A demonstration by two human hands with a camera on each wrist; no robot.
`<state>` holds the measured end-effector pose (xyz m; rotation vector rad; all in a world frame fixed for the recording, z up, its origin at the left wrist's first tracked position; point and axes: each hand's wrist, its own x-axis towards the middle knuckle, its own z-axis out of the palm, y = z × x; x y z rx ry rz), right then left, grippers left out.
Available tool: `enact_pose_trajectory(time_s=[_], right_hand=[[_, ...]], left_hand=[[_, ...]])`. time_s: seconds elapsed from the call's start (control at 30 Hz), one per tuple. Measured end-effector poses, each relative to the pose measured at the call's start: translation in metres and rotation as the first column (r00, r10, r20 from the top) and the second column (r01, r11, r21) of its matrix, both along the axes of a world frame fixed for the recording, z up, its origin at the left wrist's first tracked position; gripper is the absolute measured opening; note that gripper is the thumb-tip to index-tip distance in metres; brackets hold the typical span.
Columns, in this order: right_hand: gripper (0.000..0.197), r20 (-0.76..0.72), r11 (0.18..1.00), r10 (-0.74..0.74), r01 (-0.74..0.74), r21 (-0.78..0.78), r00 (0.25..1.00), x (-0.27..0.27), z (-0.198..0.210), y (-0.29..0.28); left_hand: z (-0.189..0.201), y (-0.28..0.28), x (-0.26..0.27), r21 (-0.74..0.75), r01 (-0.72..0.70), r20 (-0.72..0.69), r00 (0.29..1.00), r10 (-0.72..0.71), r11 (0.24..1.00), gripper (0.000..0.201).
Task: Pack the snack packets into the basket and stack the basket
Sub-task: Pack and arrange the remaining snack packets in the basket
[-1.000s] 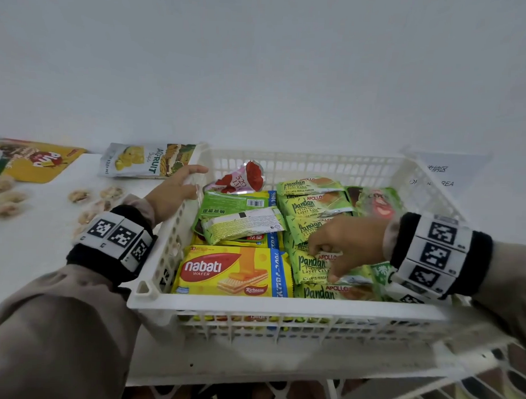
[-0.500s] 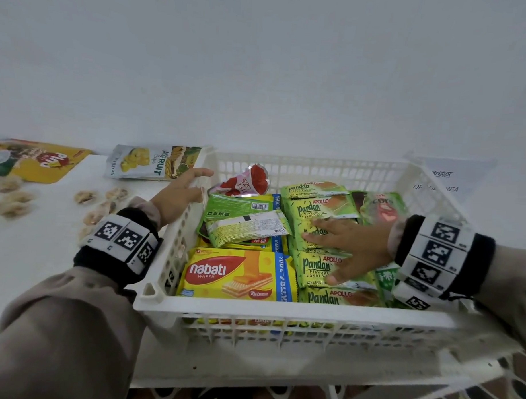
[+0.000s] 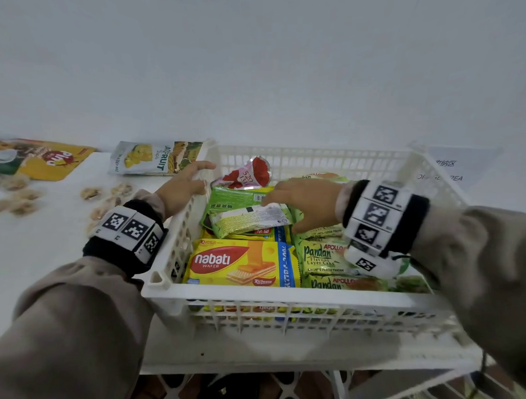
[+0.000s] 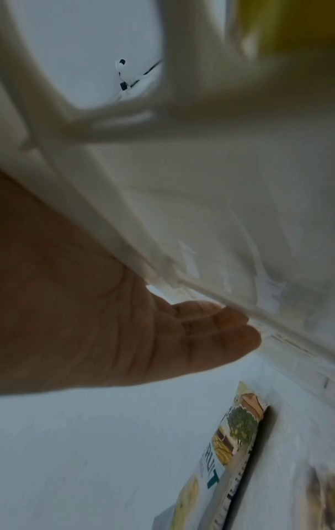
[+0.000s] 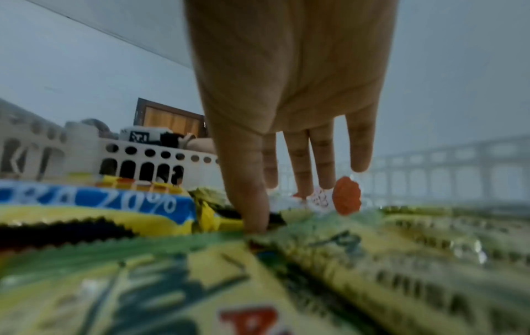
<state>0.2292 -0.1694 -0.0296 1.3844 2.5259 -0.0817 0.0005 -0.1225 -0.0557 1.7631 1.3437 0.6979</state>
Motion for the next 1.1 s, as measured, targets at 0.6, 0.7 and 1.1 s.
enact_pose_trajectory(time_s=[0.6, 0.7, 1.1], right_hand=[[0.015, -0.454, 0.934, -0.341, 0.239, -0.267, 0.824, 0.079, 0.045, -0.005], [0.018, -0.452, 0.892, -0.405, 0.234, -0.388, 0.795, 0.102, 0.037, -0.01], [0.007, -0.253, 0.94, -0.295, 0.232, -0.251, 0.921, 0.097, 0.001, -0.008]], left_hand=[[-0.002, 0.002, -0.001, -0.01, 0.012, -0.007, 1.0, -0.012, 1.0, 0.051], [-0.003, 0.003, -0.001, 0.009, 0.01, -0.023, 1.0, -0.01, 1.0, 0.051], [-0.005, 0.005, -0.002, 0.027, 0.012, -0.031, 0.999, -0.011, 1.0, 0.047]])
